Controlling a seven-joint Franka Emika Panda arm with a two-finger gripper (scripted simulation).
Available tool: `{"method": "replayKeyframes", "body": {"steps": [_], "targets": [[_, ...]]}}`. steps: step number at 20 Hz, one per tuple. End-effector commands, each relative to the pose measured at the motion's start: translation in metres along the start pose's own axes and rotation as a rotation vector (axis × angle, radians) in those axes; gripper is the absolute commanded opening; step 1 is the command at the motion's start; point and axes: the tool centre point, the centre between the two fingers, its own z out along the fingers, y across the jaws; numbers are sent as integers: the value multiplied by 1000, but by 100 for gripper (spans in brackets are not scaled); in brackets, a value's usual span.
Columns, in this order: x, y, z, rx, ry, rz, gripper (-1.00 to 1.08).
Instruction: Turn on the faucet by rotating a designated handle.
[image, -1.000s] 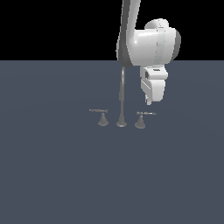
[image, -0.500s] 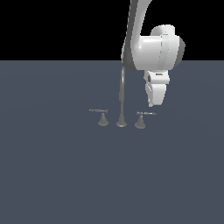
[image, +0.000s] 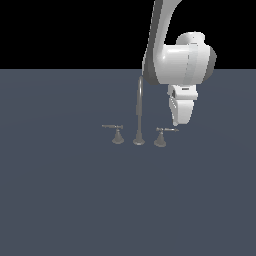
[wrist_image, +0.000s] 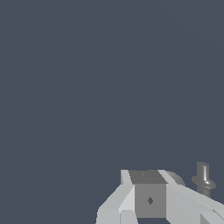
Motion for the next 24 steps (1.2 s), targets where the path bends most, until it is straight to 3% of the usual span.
{"method": "replayKeyframes", "body": {"steps": [1, 7, 9, 24], "targets": [[-7, 23, 24, -46, -7, -16, -100], [1, 40, 23, -46, -7, -16, -100], [-3, 30, 19, -28, -9, -19, -100], [-11, 78, 21, -43, -8, -16, -100]]}}
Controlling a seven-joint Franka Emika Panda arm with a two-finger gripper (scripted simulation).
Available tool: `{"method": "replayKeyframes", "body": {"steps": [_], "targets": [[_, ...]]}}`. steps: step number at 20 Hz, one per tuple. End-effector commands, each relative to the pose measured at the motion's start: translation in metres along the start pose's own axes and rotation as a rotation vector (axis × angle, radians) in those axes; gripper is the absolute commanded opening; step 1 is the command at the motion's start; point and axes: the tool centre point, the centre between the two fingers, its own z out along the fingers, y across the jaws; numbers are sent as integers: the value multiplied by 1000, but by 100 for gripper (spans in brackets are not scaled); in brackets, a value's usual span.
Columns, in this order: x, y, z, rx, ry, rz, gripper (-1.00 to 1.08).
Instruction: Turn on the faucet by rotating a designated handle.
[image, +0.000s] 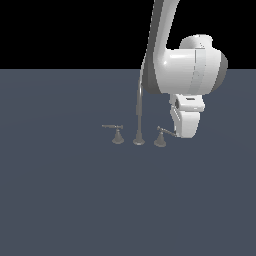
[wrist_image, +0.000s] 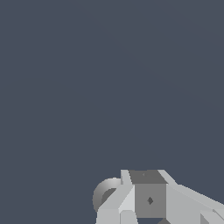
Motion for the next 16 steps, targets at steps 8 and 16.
{"method": "replayKeyframes", "body": {"steps": [8, 16], "targets": [[-21, 22, 5, -20, -1, -2, -100], [-21, 32, 3, -18, 12, 25, -100]]}}
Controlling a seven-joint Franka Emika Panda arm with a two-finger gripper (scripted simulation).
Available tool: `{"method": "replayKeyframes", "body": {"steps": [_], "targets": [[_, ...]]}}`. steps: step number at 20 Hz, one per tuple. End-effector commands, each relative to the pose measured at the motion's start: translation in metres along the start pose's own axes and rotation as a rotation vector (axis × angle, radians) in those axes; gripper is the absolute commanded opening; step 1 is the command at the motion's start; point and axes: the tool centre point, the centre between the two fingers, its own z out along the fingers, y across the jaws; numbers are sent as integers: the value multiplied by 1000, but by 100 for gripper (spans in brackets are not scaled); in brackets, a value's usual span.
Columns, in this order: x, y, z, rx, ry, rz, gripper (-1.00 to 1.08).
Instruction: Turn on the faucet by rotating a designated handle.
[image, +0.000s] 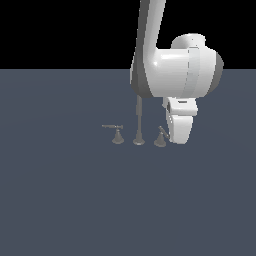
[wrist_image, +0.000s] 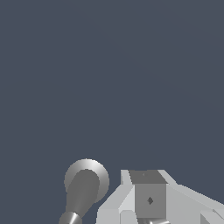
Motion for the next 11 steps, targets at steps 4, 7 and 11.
{"method": "replayKeyframes", "body": {"steps": [4, 7, 11], "targets": [[-27, -3, 3, -9, -4, -11, -100], [-49, -6, 4, -12, -9, -23, -100], [-70, -8, 5, -14, -15, -34, -100]]}}
